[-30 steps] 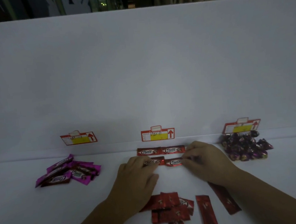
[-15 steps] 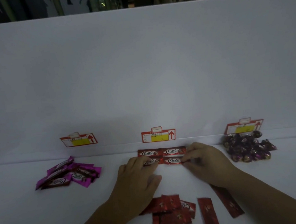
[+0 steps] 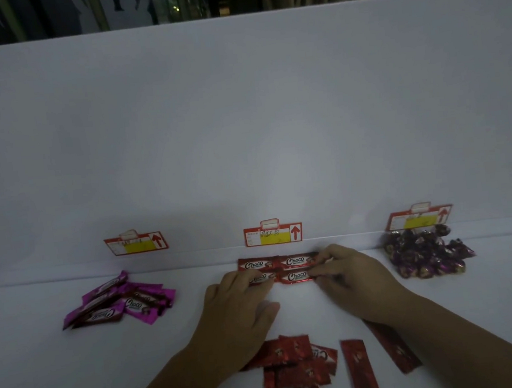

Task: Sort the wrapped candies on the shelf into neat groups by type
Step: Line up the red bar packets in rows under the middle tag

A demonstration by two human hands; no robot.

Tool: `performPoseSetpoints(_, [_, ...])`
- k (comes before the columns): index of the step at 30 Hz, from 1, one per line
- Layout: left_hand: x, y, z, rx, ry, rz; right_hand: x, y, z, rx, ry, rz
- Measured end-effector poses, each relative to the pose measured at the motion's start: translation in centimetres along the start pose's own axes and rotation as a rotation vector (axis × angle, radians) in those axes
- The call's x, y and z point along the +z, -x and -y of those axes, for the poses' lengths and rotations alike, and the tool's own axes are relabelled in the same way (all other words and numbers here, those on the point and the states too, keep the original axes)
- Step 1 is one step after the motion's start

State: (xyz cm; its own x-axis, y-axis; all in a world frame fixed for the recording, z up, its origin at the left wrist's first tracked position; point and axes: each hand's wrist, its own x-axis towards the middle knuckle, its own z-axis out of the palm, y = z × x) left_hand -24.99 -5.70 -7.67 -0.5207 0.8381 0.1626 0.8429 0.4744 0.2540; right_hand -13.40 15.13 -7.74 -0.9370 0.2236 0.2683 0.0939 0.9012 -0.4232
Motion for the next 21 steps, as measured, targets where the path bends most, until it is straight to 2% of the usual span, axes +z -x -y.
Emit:
performPoseSetpoints(12, [0.2, 0.0, 0.1, 0.006, 0.018, -0.033, 0.2, 0.0, 0.4, -0.05, 0.018, -0.025])
performPoseSetpoints(18, [-0.5, -0.2, -0.1, -0.002, 0.119, -0.064, -3.0, 0.3, 1.5, 0.099, -0.14, -0.121])
performPoseSetpoints(21, [-1.3, -0.2, -1.0, -0.022, 0.266, -0.013, -5.9, 1.0, 1.9, 0.23, -0.119, 0.031])
